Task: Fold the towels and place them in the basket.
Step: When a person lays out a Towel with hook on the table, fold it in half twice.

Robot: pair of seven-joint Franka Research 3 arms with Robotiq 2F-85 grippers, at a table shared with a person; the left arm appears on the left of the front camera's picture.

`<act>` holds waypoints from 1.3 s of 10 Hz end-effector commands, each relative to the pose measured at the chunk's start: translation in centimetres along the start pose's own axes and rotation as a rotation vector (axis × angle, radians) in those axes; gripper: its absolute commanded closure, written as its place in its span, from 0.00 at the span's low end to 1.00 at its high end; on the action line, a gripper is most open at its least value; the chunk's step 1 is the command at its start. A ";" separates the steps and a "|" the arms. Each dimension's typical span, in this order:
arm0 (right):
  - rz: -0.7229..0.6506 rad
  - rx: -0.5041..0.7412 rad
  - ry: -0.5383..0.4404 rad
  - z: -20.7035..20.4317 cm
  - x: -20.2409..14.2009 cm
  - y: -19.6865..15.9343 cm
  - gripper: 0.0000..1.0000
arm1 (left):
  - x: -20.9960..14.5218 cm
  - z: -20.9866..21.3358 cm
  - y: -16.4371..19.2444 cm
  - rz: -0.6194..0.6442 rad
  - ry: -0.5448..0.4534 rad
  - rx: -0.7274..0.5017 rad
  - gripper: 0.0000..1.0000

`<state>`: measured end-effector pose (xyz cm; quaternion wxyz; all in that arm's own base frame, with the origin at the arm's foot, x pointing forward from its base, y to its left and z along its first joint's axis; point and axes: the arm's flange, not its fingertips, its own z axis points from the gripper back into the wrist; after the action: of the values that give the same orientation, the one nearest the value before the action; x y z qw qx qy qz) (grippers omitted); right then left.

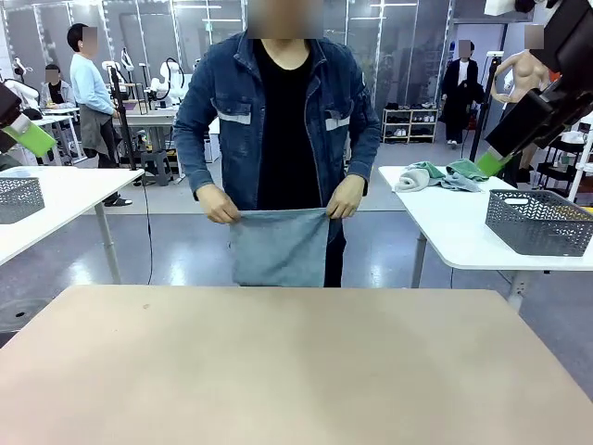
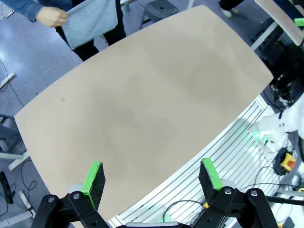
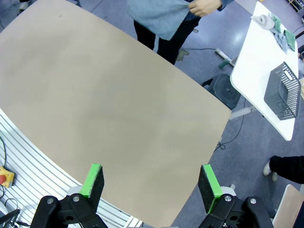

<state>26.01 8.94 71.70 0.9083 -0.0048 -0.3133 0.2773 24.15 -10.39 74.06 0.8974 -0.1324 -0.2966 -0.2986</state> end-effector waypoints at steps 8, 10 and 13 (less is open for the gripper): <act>-0.003 -0.002 -0.007 0.1 -0.1 -0.1 0.00 | -0.1 0.2 -0.1 -0.012 -0.004 -0.006 0.00; -0.003 -0.002 -0.007 0.1 -0.1 -0.1 0.00 | -0.1 0.2 -0.1 -0.012 -0.004 -0.006 0.00; -0.003 -0.002 -0.007 0.1 -0.1 -0.1 0.00 | -0.1 0.2 -0.1 -0.012 -0.004 -0.006 0.00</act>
<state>26.02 8.94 71.70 0.9083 -0.0048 -0.3133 0.2773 24.15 -10.38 74.06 0.8974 -0.1324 -0.2966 -0.2986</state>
